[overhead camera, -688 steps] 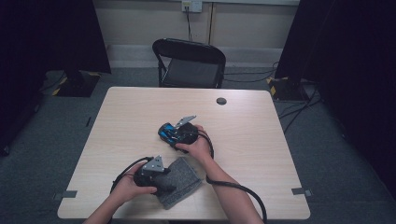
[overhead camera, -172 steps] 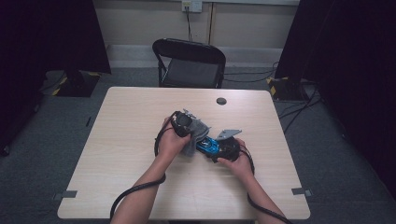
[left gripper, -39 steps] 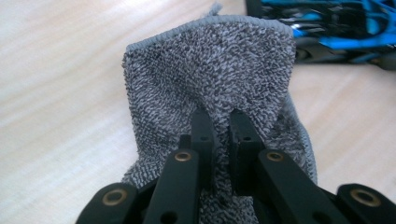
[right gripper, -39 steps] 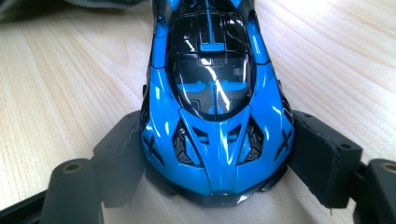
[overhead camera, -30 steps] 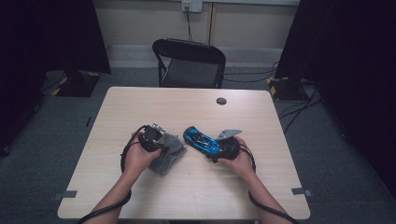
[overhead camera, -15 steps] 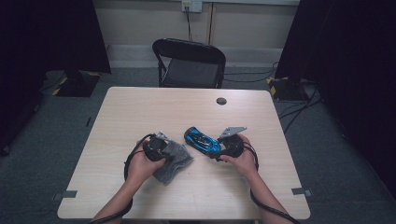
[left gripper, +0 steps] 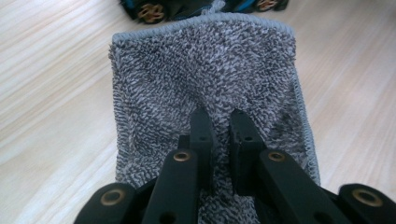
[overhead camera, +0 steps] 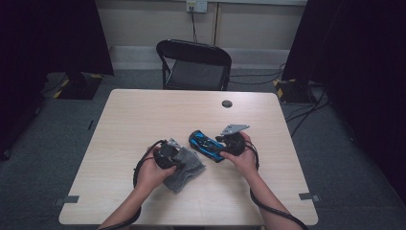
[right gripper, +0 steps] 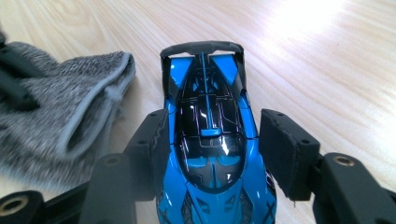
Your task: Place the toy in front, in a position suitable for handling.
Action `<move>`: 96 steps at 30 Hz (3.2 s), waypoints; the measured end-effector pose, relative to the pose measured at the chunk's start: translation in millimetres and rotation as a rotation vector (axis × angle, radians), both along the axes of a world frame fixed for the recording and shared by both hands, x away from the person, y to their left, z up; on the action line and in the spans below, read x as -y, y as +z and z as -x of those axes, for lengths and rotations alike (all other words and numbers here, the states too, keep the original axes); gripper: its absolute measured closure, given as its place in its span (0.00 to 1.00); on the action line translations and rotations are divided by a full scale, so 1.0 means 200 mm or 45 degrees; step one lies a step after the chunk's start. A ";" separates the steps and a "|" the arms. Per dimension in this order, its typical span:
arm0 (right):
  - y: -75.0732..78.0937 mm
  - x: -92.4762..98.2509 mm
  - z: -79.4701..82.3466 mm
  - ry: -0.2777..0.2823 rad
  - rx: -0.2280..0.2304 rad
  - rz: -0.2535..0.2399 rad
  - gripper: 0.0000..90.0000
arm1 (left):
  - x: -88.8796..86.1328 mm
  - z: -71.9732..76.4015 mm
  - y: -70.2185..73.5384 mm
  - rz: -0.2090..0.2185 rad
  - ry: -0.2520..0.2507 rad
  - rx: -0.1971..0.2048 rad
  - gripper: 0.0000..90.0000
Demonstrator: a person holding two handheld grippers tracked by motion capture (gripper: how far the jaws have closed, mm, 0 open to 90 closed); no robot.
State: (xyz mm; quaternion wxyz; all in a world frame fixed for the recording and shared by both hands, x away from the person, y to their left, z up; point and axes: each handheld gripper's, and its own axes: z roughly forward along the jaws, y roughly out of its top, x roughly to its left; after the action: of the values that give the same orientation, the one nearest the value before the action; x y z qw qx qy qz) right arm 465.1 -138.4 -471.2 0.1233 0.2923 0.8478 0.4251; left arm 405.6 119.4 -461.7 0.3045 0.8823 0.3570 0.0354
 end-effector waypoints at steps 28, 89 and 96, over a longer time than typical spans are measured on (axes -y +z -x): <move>-0.07 -0.10 -0.06 0.036 0.019 0.056 0.57 | 0.06 0.08 -0.03 0.047 -0.043 0.162 0.67; -0.10 -0.07 -0.04 0.029 0.052 -0.012 0.57 | 0.12 -0.16 -0.05 0.078 -0.002 0.044 0.82; -0.10 -0.06 -0.04 0.027 0.053 -0.015 0.57 | 0.09 -0.19 -0.04 0.105 0.031 0.032 0.82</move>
State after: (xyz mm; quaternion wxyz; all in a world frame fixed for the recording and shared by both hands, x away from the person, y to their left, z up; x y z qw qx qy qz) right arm 472.2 -126.2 -491.0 0.1347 0.2750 0.8455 0.4374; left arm 444.1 102.0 -470.6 0.3447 0.8641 0.3650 0.0353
